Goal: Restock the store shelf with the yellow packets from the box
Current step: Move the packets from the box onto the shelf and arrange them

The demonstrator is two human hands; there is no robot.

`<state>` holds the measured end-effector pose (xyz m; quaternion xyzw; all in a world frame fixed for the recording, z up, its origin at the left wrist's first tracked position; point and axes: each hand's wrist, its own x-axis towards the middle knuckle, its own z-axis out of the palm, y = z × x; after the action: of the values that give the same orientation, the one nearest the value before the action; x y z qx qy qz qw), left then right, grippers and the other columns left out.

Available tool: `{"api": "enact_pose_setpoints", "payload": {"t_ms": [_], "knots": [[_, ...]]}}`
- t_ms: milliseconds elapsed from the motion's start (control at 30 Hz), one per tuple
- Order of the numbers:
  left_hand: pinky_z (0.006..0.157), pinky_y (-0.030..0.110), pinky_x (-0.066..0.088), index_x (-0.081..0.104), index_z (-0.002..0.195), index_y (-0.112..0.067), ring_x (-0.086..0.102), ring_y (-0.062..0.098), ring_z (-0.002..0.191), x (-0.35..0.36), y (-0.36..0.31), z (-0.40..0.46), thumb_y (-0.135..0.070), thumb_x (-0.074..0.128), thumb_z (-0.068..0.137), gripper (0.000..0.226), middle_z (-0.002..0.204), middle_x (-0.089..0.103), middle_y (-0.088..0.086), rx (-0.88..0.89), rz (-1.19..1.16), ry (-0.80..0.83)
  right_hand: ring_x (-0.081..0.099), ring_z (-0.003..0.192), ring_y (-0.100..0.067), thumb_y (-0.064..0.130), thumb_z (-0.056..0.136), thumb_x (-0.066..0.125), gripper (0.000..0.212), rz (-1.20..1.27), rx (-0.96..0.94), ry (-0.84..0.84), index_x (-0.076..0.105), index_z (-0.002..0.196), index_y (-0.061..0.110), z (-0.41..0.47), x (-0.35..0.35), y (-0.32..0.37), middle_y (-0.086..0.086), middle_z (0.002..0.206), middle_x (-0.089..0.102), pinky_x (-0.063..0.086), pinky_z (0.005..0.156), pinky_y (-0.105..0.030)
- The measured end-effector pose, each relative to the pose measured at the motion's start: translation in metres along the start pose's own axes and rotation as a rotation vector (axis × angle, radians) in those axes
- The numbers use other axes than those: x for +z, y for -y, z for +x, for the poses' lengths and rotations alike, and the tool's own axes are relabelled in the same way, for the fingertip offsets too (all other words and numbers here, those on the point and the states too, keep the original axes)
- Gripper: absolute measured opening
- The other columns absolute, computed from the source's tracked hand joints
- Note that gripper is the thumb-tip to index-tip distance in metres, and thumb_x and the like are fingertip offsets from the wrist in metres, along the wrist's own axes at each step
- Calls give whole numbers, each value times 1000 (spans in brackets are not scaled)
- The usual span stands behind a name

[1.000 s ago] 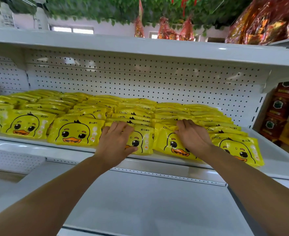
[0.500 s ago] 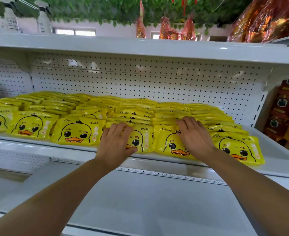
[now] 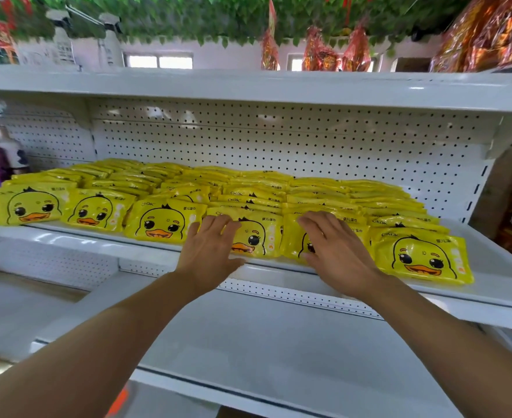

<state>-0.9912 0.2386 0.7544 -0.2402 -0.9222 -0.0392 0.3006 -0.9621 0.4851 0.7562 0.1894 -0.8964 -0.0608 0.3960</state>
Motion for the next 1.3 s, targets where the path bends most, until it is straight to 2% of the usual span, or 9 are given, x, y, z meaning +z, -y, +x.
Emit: {"api": "enact_pose_setpoints", "payload": {"t_ms": [200, 533, 767, 867, 933, 1000, 1133, 1300], "knots": [[106, 40, 31, 39, 138, -20, 35, 27, 129, -14, 4, -32, -47, 63, 82, 67, 142, 38, 3, -30, 21, 78, 57, 107, -30, 27, 64, 82, 65, 47, 3, 45, 55, 121, 8, -9, -8, 32, -9, 120, 58, 50, 87, -40], [108, 37, 27, 29, 141, -24, 28, 20, 132, -26, 48, -73, -49, 57, 86, 67, 145, 31, -4, -66, 10, 165, 61, 107, -32, 25, 57, 87, 72, 37, 27, 228, 57, 120, 9, -4, -21, 97, -12, 124, 58, 52, 84, -39], [109, 38, 26, 27, 143, -24, 25, 20, 135, -54, 126, -102, -48, 55, 87, 66, 147, 29, -4, -33, -4, 176, 63, 103, -33, 23, 54, 89, 68, 24, 127, 253, 61, 114, 9, 33, -29, 176, -13, 120, 59, 52, 83, -41], [109, 39, 26, 27, 143, -24, 25, 20, 135, -68, 170, -116, -48, 55, 87, 66, 147, 30, -3, -20, 0, 182, 56, 114, -36, 22, 66, 83, 63, 21, 171, 282, 57, 121, 7, 55, -31, 218, -16, 131, 52, 48, 90, -43], [109, 39, 26, 27, 143, -24, 27, 20, 134, -76, 198, -123, -48, 55, 88, 66, 146, 31, -3, -14, -2, 182, 41, 130, -32, 25, 80, 71, 61, 32, 204, 275, 46, 133, 9, 70, -34, 243, -13, 144, 38, 37, 103, -41], [109, 39, 26, 26, 143, -24, 26, 21, 134, -82, 222, -129, -47, 54, 88, 66, 146, 31, -3, -15, -13, 189, 29, 137, -26, 29, 88, 61, 60, 36, 244, 290, 36, 140, 13, 83, -37, 263, -8, 150, 27, 28, 109, -35], [109, 40, 26, 27, 142, -24, 27, 22, 134, -86, 253, -136, -48, 54, 88, 65, 145, 32, -2, -24, -26, 181, 26, 138, -24, 30, 90, 57, 60, 28, 306, 340, 32, 142, 15, 100, -42, 288, -6, 150, 23, 28, 108, -33], [108, 39, 27, 29, 141, -24, 29, 21, 132, -77, 281, -134, -48, 55, 88, 64, 143, 34, -2, -31, -50, 161, 30, 135, -26, 30, 89, 59, 58, 17, 313, 369, 35, 139, 15, 124, -33, 302, -7, 149, 25, 31, 106, -33]]}}
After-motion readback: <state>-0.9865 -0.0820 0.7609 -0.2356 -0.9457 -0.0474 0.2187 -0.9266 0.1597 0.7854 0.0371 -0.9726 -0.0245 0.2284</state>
